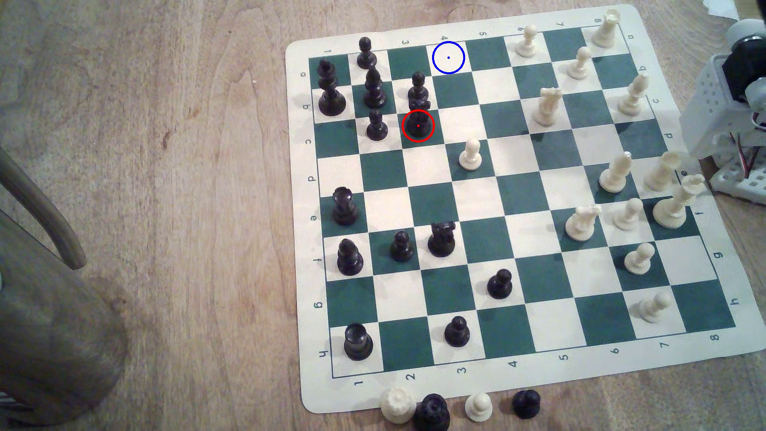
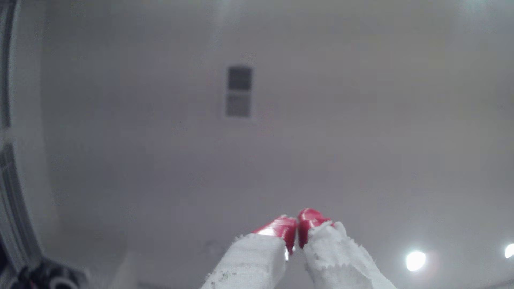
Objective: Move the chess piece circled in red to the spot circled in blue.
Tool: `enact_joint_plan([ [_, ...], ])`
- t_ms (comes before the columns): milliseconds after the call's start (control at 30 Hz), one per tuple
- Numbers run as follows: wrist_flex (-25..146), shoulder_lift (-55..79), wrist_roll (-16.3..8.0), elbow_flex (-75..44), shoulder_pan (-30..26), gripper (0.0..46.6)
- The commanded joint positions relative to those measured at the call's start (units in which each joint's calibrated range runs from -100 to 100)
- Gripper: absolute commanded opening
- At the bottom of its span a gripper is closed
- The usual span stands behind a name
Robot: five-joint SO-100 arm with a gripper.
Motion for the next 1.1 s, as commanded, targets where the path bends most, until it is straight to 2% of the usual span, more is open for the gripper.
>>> enact_joint_plan([
  [0,16.7,0.1,-0.2,-7.7,1.3,0.2],
  [167,42.5,0.1,-0.2,-17.9,5.0,0.2],
  [200,51.6,0.1,-0.2,-20.9,7.1,0.2],
  [533,75.7,3.9,-0.7,-24.7,9.5,0.2],
  [600,78.1,4.1,-5.0,-25.2,9.9,0.8],
  [633,82.3,4.4,-9.1,-26.4,11.0,4.3],
  [667,83.4,4.4,-11.0,-26.5,11.7,6.5],
  [700,85.2,4.6,-11.5,-26.9,12.0,6.9],
  [733,86.4,4.8,-11.5,-27.1,12.4,5.6],
  [767,90.4,6.5,-9.2,-28.1,13.4,1.2],
  [800,92.8,7.4,-7.5,-28.9,13.4,0.2],
  [900,94.2,9.0,-9.4,-29.1,12.5,0.2],
  [1067,99.0,19.7,-8.4,-35.8,7.7,0.2],
])
